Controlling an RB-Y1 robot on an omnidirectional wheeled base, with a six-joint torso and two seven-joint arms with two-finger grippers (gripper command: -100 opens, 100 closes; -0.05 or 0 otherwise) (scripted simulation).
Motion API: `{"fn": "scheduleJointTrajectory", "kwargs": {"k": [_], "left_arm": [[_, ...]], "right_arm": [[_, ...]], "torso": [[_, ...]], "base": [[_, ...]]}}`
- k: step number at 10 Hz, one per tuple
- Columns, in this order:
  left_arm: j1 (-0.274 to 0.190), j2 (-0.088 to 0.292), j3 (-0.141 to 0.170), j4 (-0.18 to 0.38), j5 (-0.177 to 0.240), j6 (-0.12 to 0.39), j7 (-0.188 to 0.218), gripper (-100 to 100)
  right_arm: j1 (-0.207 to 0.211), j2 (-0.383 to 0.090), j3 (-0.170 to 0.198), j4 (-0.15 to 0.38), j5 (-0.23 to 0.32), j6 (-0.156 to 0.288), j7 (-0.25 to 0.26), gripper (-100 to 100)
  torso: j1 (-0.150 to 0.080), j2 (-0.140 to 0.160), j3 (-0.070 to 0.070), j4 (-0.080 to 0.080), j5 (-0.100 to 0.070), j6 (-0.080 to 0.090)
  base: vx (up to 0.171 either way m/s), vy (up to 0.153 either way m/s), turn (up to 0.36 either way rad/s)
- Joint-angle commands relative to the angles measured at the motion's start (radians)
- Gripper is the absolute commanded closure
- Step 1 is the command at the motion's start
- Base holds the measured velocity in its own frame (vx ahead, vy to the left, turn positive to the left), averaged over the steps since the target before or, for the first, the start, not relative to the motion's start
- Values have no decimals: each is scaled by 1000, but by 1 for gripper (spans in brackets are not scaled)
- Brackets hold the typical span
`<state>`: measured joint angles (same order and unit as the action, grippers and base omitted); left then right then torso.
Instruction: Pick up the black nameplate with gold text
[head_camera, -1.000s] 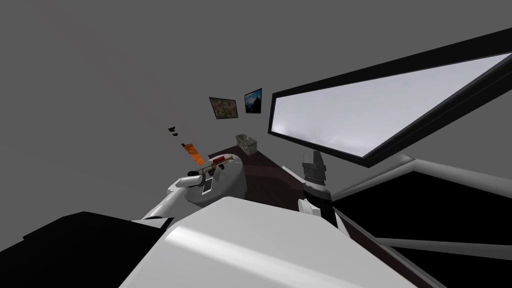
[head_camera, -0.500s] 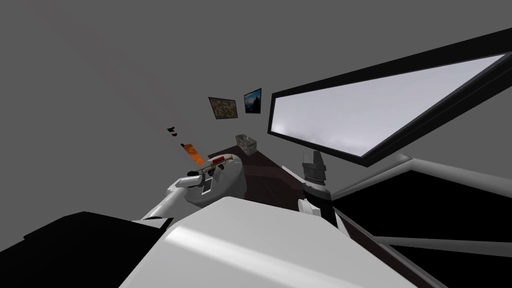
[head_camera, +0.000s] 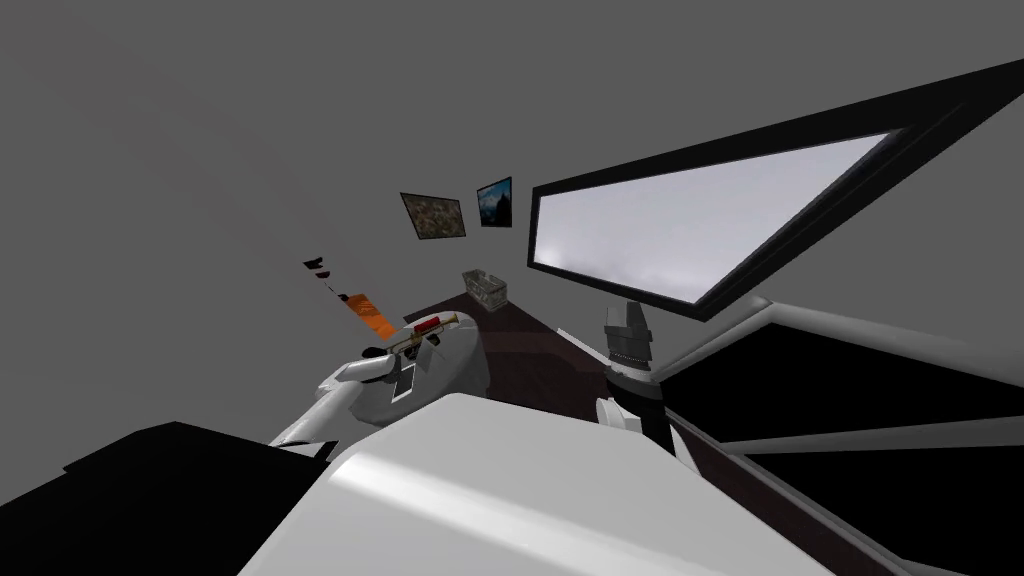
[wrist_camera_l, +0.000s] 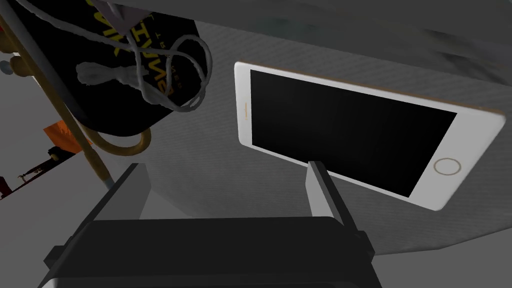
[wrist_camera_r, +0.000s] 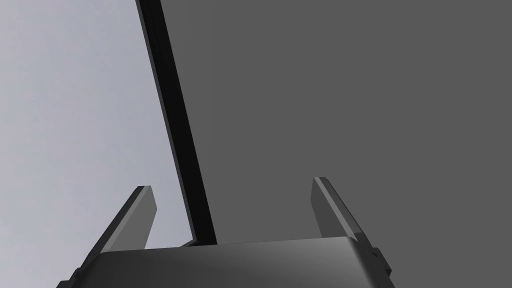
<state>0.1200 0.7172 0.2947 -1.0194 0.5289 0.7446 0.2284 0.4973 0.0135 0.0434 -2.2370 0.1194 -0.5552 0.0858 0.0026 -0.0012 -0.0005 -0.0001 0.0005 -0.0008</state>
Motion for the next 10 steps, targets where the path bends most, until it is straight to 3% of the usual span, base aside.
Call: {"fn": "scheduleJointTrajectory", "kwargs": {"k": [1, 10], "left_arm": [[17, 12, 23, 28, 29, 24, 5, -100], [124, 89, 159, 166, 196, 191, 45, -100]], "right_arm": [[0, 0, 0, 0, 0, 0, 0, 0], [0, 0, 0, 0, 0, 0, 0, 0]], "torso": [[0, 0, 0, 0, 0, 0], [3, 0, 0, 0, 0, 1]], "base": [[19, 30, -163], [11, 44, -227]]}}
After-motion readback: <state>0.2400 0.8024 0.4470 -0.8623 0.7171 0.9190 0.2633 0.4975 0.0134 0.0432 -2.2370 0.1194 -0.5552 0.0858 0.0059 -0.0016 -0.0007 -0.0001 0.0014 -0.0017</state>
